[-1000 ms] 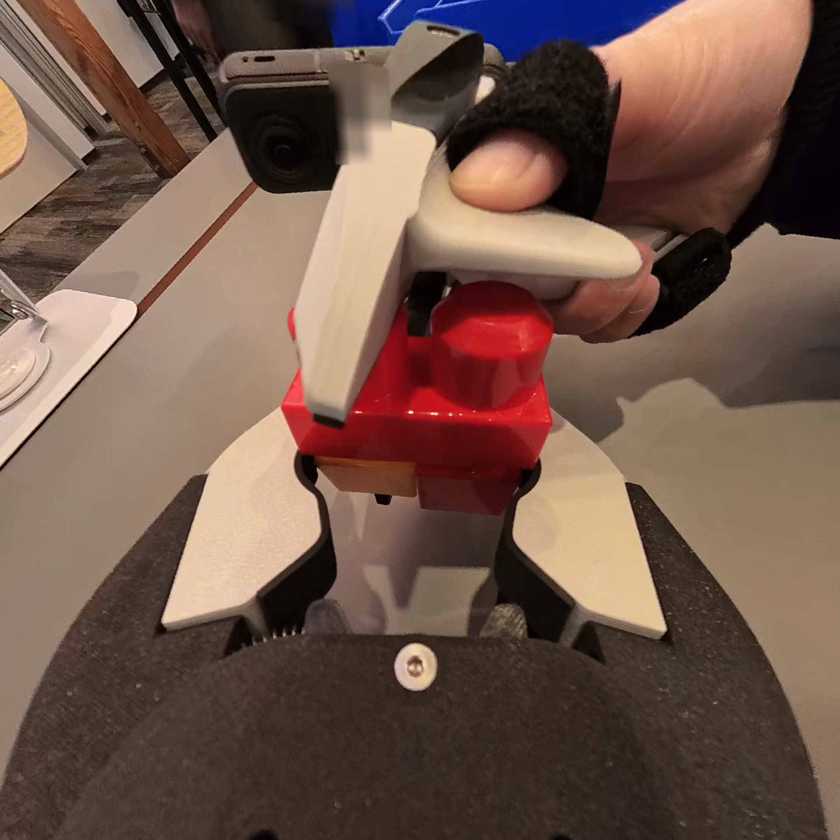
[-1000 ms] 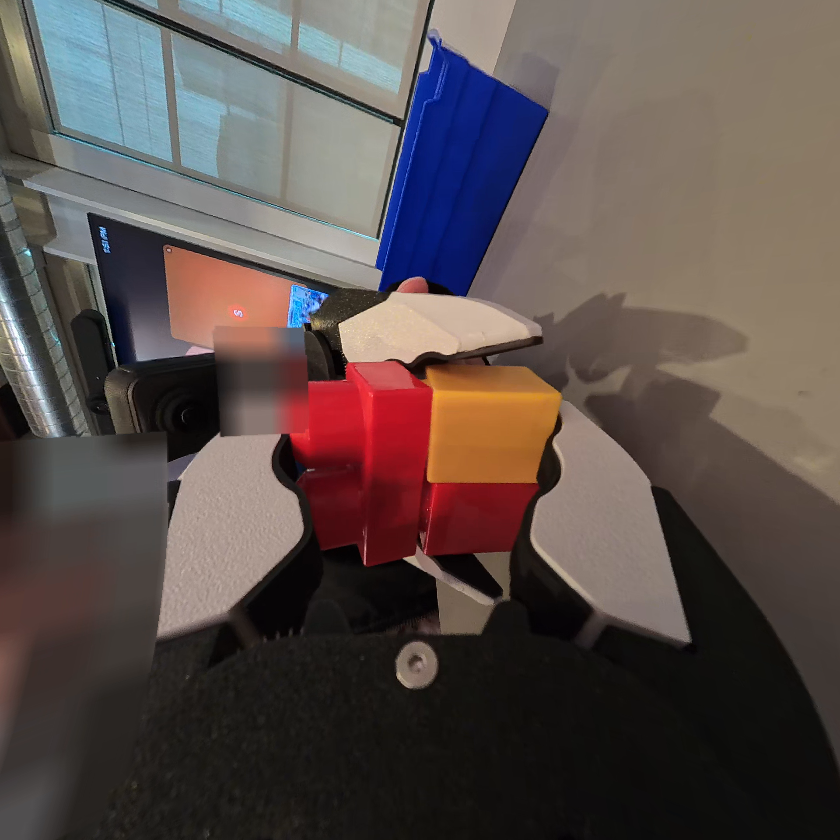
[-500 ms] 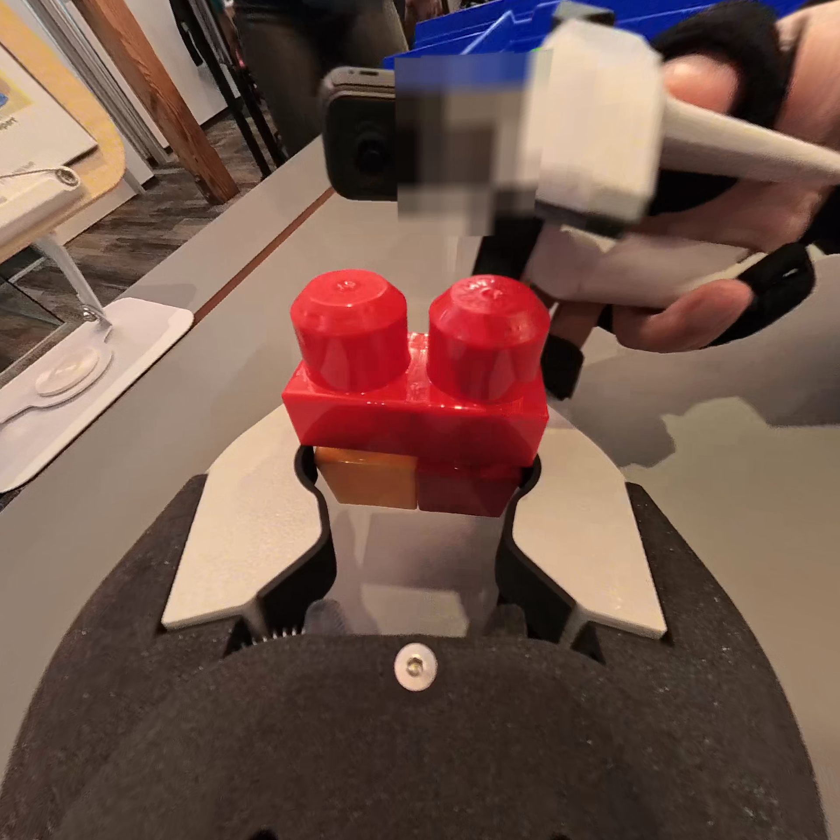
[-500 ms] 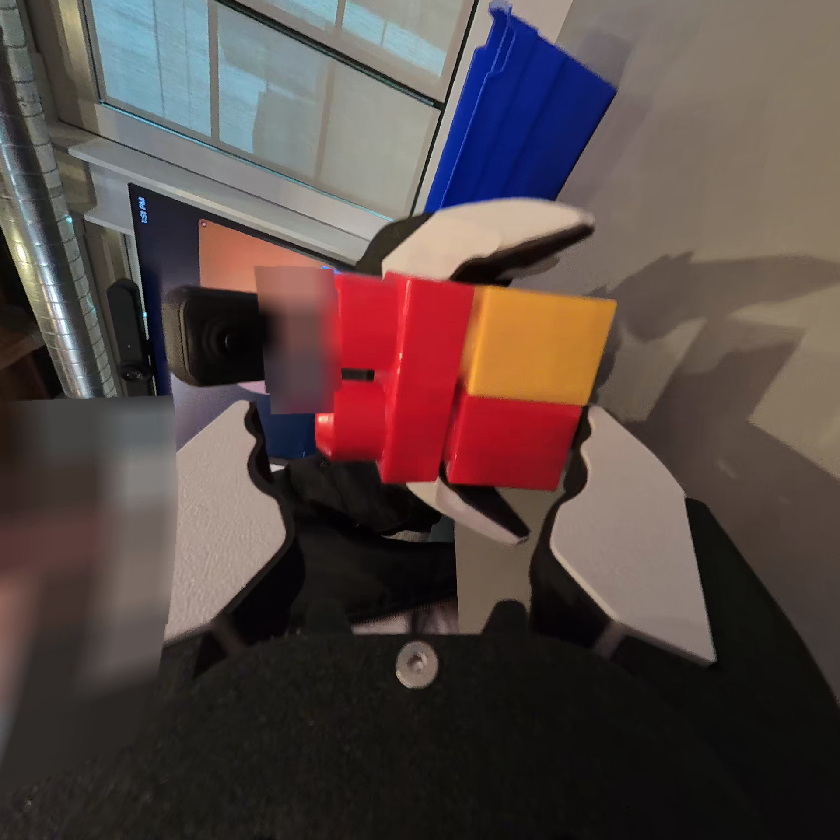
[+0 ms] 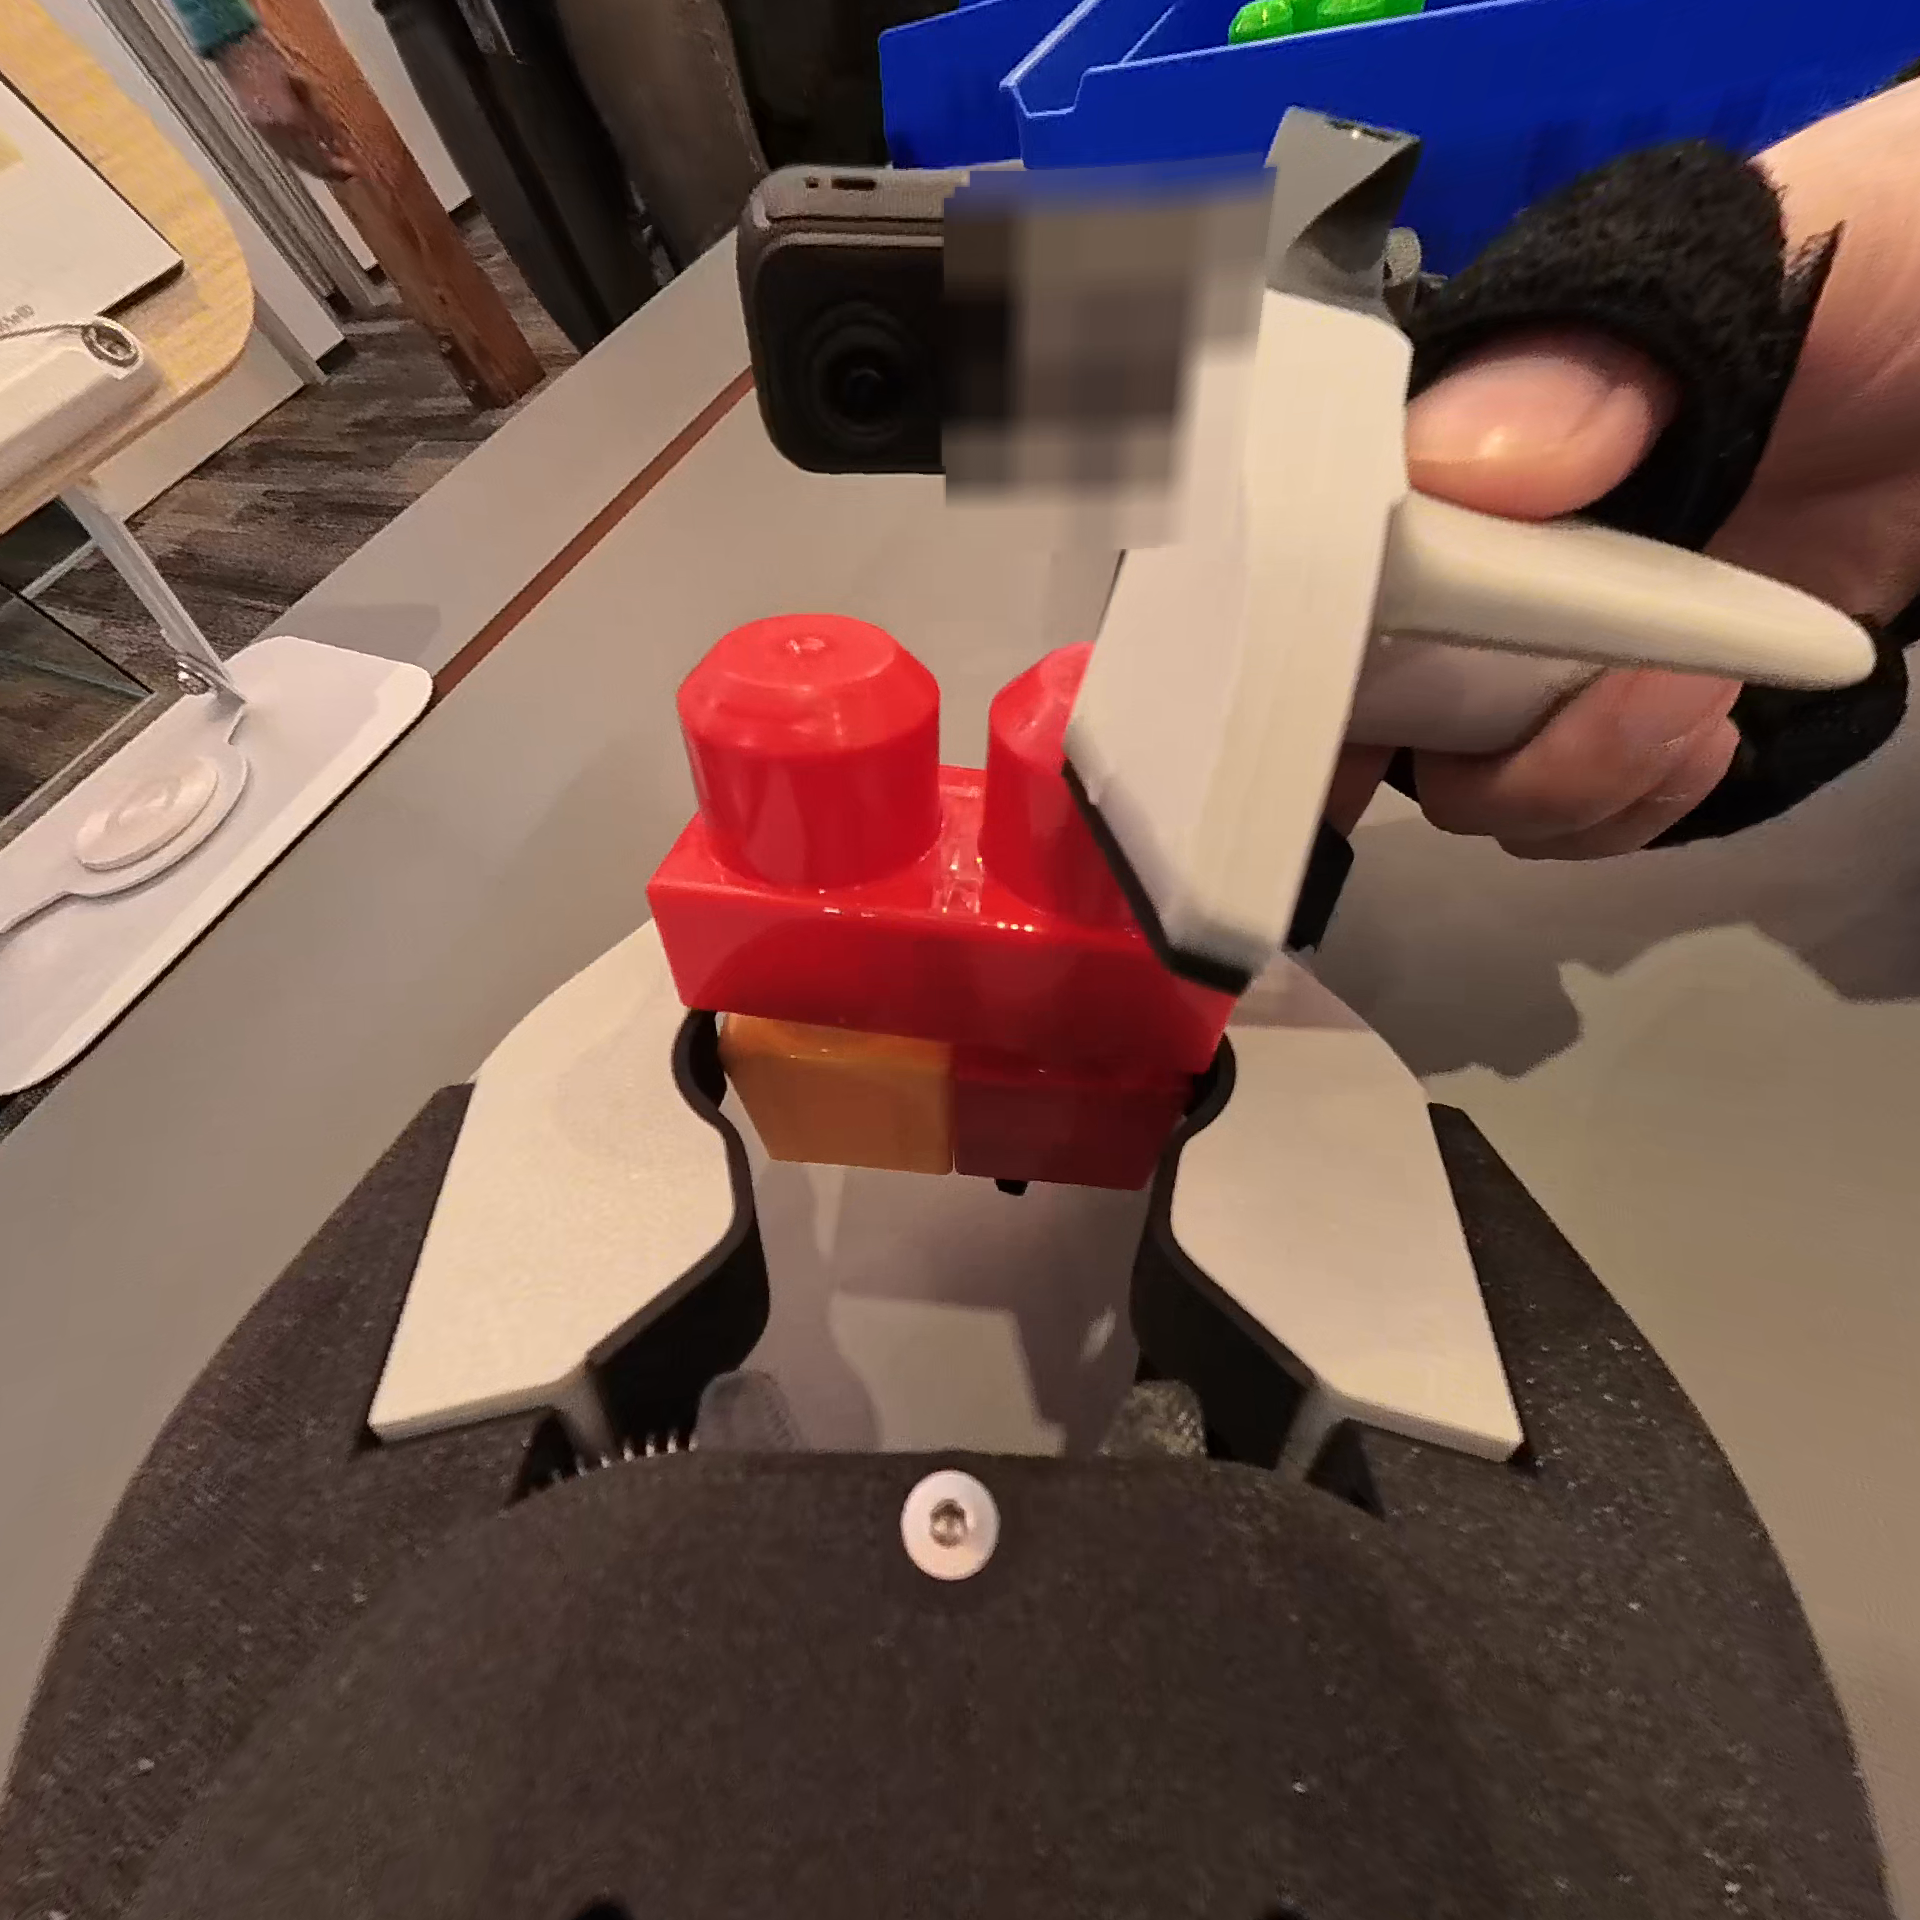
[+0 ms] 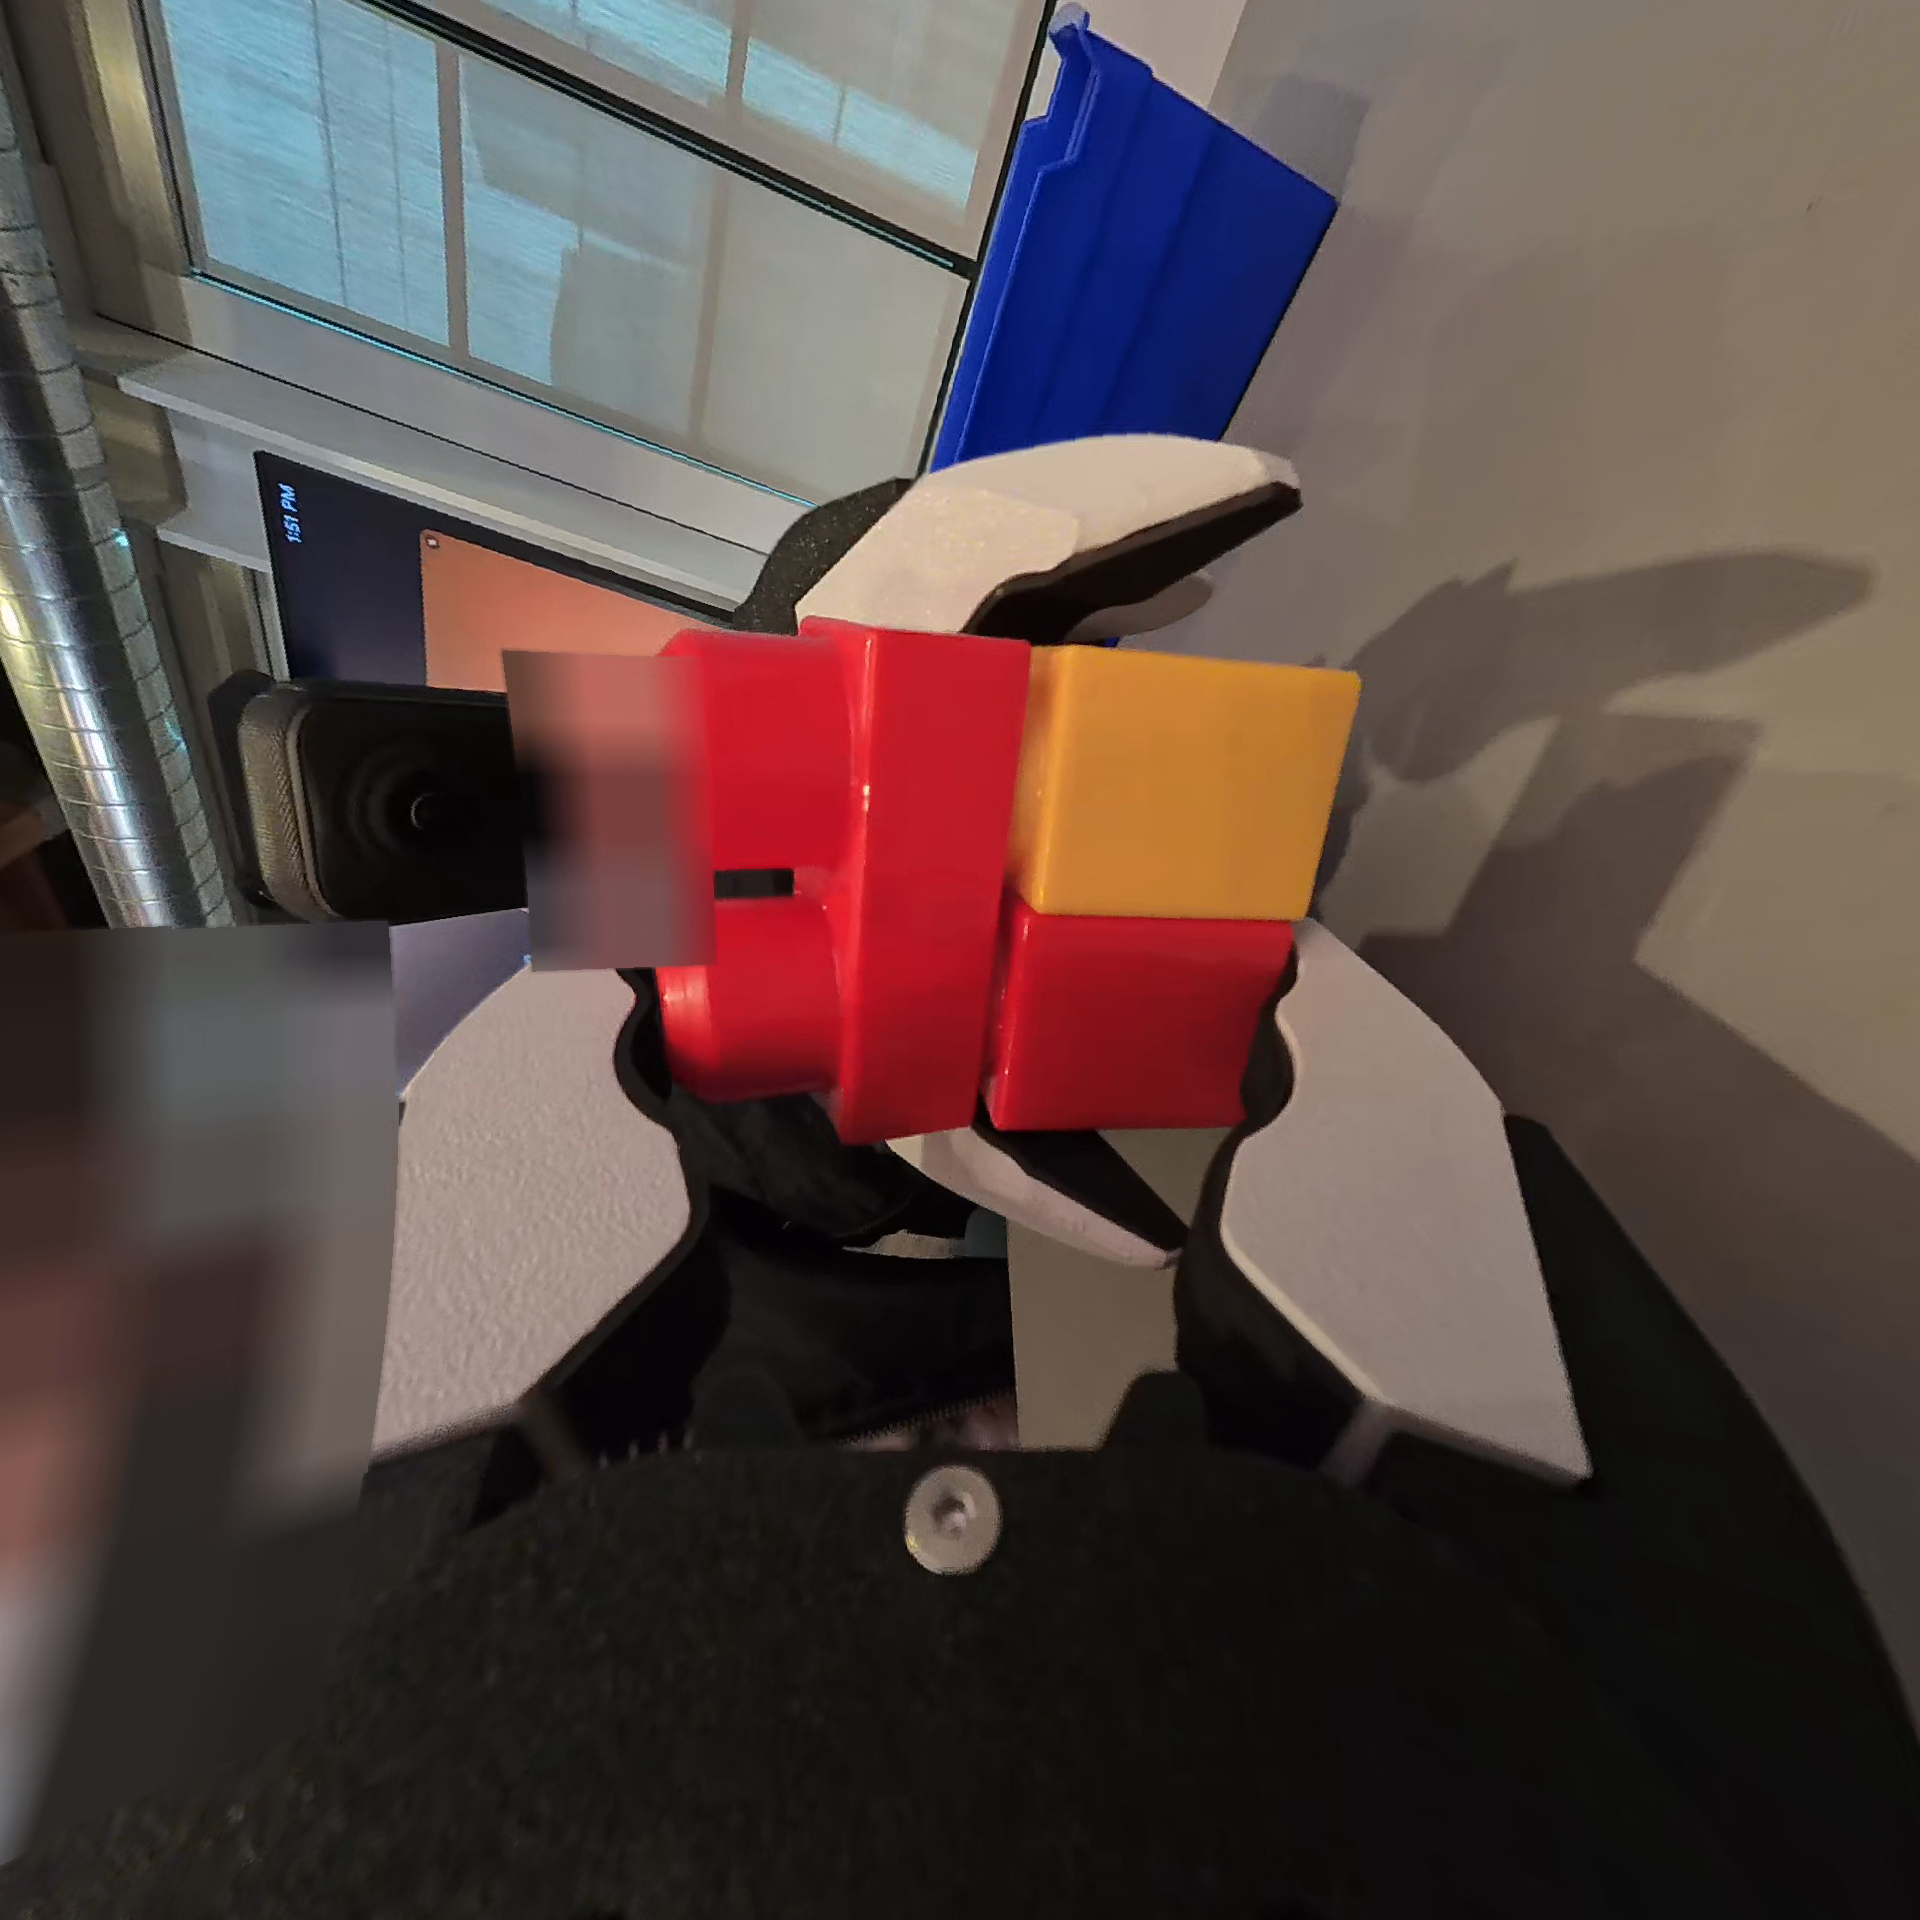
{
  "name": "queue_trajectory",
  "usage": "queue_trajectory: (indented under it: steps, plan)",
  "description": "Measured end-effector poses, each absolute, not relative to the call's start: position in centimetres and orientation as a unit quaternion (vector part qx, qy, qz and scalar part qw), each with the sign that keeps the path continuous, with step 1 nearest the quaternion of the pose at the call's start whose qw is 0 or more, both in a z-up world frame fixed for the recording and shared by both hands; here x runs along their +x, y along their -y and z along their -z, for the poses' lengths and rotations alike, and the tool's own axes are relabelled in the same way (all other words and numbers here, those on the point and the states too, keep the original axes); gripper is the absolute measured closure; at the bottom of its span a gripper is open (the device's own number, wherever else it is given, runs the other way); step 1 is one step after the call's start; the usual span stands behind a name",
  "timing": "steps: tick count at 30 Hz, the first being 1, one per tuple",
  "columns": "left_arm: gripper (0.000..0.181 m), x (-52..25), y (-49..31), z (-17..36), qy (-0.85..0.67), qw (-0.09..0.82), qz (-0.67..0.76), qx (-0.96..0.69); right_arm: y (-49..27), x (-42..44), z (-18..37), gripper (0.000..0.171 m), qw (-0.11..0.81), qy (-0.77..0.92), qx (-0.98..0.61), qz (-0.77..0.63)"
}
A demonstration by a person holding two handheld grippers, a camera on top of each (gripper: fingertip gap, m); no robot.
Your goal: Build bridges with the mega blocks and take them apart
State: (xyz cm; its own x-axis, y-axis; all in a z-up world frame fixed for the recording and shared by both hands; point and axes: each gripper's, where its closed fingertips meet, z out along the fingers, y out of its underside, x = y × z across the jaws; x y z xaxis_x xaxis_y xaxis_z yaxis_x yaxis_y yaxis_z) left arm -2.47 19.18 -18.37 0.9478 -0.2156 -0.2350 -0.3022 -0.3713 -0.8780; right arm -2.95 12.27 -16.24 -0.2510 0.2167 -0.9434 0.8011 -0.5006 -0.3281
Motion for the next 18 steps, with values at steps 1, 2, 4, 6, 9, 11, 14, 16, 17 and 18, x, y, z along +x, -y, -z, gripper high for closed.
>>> queue_trajectory:
  steps: [1, 2, 4, 6, 9, 11, 14, 16, 17, 18]
  plan:
    - [0.093, -2.5, -19.2, 18.4, -0.157, 0.538, -0.042, -0.827, -12.3, -3.0, 16.3, 0.064, 0.22, -0.449, 0.57, 0.652]
    - [0.093, -2.5, -19.1, 18.3, -0.157, 0.54, -0.041, -0.826, -12.3, -3.0, 16.2, 0.064, 0.219, -0.449, 0.569, 0.654]
    - [0.093, -2.5, -19.1, 18.1, -0.155, 0.542, -0.037, -0.825, -12.2, -2.9, 16.1, 0.065, 0.222, -0.446, 0.568, 0.655]
    - [0.093, -2.4, -19.1, 18.2, -0.156, 0.54, -0.037, -0.826, -12.2, -2.9, 16.2, 0.065, 0.22, -0.451, 0.567, 0.653]
    - [0.094, -2.1, -19.1, 18.4, -0.159, 0.537, -0.032, -0.828, -12.1, -2.6, 16.5, 0.066, 0.215, -0.47, 0.566, 0.642]
    - [0.094, -2.2, -19.2, 18.4, -0.158, 0.538, -0.034, -0.827, -12.1, -2.7, 16.5, 0.065, 0.213, -0.468, 0.566, 0.644]
    - [0.093, -2.3, -19.1, 17.8, -0.158, 0.551, -0.035, -0.818, -12.1, -2.8, 16.0, 0.066, 0.217, -0.455, 0.556, 0.661]
    - [0.093, -2.2, -19.0, 17.4, -0.164, 0.558, -0.04, -0.813, -11.9, -2.8, 15.5, 0.061, 0.216, -0.453, 0.545, 0.672]
    - [0.093, -1.8, -19.0, 17.3, -0.173, 0.558, -0.037, -0.81, -11.9, -2.9, 15.1, 0.052, 0.217, -0.445, 0.54, 0.68]
    - [0.093, -1.6, -19.0, 17.3, -0.177, 0.559, -0.044, -0.809, -12.0, -3.1, 14.7, 0.047, 0.22, -0.436, 0.54, 0.685]
